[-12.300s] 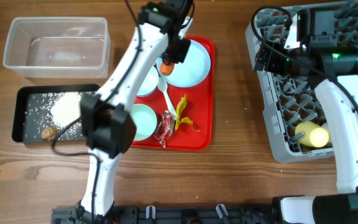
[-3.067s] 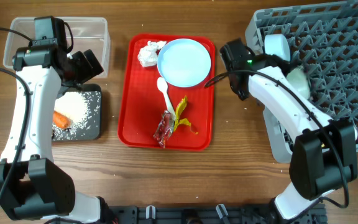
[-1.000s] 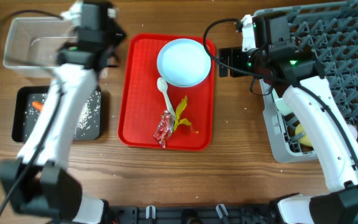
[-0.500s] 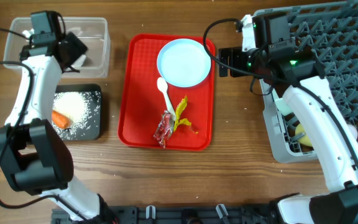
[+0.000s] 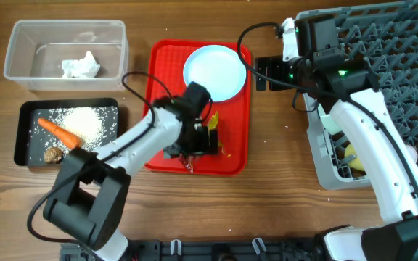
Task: Sort waste into correct bins and load items into the dishwasher rack
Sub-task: 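Grasp the red candy wrapper on the red tray with the left gripper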
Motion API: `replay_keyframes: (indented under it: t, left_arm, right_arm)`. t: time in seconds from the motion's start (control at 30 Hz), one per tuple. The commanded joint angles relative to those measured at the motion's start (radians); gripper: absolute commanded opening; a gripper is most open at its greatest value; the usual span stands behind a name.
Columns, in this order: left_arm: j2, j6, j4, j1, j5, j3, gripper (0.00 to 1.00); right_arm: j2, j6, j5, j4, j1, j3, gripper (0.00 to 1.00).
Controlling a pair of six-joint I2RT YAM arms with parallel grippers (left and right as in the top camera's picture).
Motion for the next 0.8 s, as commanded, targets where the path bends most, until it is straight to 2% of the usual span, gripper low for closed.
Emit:
replay_keyframes:
  t: [0.0,0.03,0.07,0.2,0.23,0.33,0.37,0.43,0.53,0.6,0.7,0.77]
  left_arm:
    - [-0.006,-0.018,0.110,-0.015,-0.058,-0.082,0.96]
    - [-0.006,-0.018,0.130,-0.015,-0.079,-0.092,0.82]
    - [-0.006,-0.018,0.139,-0.015,-0.095,-0.093,0.52]
    - [-0.006,-0.018,0.149,-0.015,-0.097,-0.093,0.08]
    - [-0.006,-0.018,0.148,-0.015,-0.097,-0.093,0.04]
    - [-0.040,-0.022,0.074,-0.015,-0.070,-0.067,0.04]
    - [-0.083,-0.022,0.006,-0.015,-0.071,-0.031,0.04]
    - [-0.162,-0.021,-0.026,-0.006,-0.090,0.009,0.04]
    - [-0.315,-0.026,0.018,0.084,-0.194,0.019,0.04]
    - [-0.366,-0.029,0.058,0.199,-0.266,0.019,0.04]
    - [-0.344,-0.028,0.269,0.450,-0.396,0.018,0.04]
    - [-0.319,-0.019,0.393,0.536,-0.396,0.018,0.04]
  right_arm:
    - [0.008,0.000,-0.009,-0.002,0.000,0.004,1.00]
    - [0.008,0.000,-0.009,-0.004,0.000,0.004,1.00]
    - [0.008,0.000,-0.009,-0.006,0.000,0.004,0.99]
    - [0.008,-0.001,-0.009,-0.005,0.000,0.004,0.99]
    - [0.008,-0.001,-0.009,-0.005,0.000,0.004,1.00]
    - [0.008,-0.001,-0.008,-0.005,0.000,0.004,0.99]
    - [0.008,-0.001,-0.008,-0.003,0.000,0.004,0.99]
    - [0.008,-0.001,-0.008,0.001,0.000,0.004,0.99]
    - [0.008,-0.001,-0.008,0.000,0.000,0.004,0.99]
    - [0.008,0.000,-0.009,0.001,0.000,0.004,0.99]
    - [0.008,-0.001,-0.013,0.002,0.000,0.004,0.99]
    - [0.008,-0.002,-0.012,0.005,0.000,0.004,0.99]
